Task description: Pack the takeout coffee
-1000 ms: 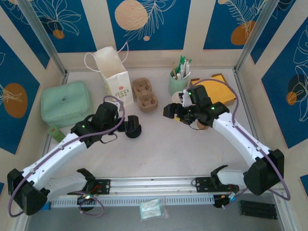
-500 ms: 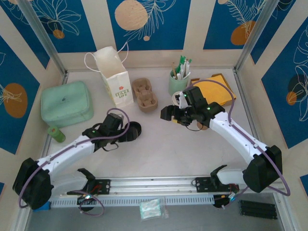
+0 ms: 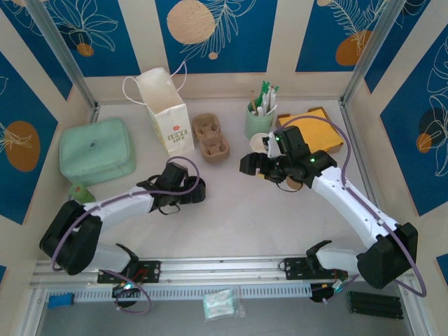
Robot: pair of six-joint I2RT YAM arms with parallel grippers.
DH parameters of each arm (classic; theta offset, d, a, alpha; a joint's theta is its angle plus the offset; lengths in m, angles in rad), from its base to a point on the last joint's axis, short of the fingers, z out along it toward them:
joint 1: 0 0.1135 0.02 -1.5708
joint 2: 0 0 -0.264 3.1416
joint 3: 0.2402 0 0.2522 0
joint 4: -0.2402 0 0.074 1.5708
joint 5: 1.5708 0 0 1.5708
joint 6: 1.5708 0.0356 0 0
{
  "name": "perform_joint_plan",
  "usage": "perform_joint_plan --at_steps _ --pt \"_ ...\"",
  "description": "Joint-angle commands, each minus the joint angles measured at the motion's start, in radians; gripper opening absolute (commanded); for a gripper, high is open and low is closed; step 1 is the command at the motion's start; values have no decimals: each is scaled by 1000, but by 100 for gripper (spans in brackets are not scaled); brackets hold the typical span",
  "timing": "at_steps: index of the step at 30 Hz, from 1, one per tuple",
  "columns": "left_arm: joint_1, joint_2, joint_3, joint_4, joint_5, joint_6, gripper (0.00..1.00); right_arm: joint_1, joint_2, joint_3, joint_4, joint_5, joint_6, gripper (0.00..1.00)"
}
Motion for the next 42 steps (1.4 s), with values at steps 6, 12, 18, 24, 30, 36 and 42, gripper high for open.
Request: perform_joint_plan --at_steps 6,12,18,24,30,36,42 --pt "10 95 94 81 79 24 99 -58 -62 -25 -54 -24 -39 82" --pt "-12 165 168 102 122 21 100 -114 -96 -57 -58 -54 -49 82" --pt "-67 261 273 113 147 12 99 -150 -117 -76 -59 -76 -54 82" --pt "-150 369 376 140 161 -19 99 -176 -128 -65 -73 -83 -60 82" --pt "-227 455 469 196 171 -78 99 -206 -137 -41 -92 -89 -68 82" --pt "-284 548 575 241 192 -125 99 -228 -147 -31 -102 -97 -68 82" --pt "-300 574 633 218 200 -115 99 -232 -161 -21 -113 -102 -65 82"
